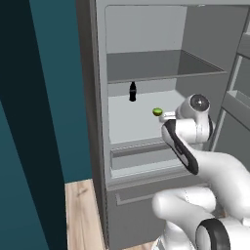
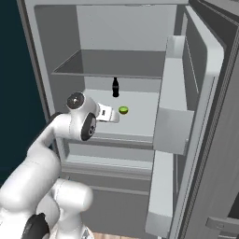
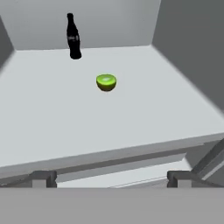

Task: Pick the kiwi and tangerine from the fridge and place them on the plate next to the blender to make a fruit smoothie.

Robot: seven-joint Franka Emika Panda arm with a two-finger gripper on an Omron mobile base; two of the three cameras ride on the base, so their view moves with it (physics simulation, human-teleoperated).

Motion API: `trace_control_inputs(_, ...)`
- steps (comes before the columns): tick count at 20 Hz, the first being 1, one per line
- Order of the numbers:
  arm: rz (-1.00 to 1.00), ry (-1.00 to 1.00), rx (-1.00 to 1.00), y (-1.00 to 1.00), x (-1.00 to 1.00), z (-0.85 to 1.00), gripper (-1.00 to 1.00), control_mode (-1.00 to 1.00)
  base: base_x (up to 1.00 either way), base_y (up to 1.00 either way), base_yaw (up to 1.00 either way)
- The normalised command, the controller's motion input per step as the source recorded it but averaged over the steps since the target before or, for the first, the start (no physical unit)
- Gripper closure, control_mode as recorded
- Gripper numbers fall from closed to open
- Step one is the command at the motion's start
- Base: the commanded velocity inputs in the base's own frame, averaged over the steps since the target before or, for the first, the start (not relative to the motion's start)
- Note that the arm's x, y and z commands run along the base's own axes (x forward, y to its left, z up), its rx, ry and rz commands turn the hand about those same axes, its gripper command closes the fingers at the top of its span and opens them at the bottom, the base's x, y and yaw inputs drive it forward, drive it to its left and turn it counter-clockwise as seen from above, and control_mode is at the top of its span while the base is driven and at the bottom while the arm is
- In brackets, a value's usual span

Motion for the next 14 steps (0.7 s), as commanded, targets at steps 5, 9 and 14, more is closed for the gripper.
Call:
trace_control_inputs(5, 0.0, 0.01, 0.05, -0.24, 0.53, -0.09, -1.0, -1.0, 0.0, 0.0, 0.0)
trace_control_inputs(9, 0.0, 0.05, 0.03, 0.0, 0.59, -0.03, -1.0, -1.0, 0.0, 0.0, 0.0)
trace_control_inputs(14, 0.0, 0.09, 0.0, 0.0, 0.53, -0.22, -1.0, -1.0, 0.0, 0.0, 0.0)
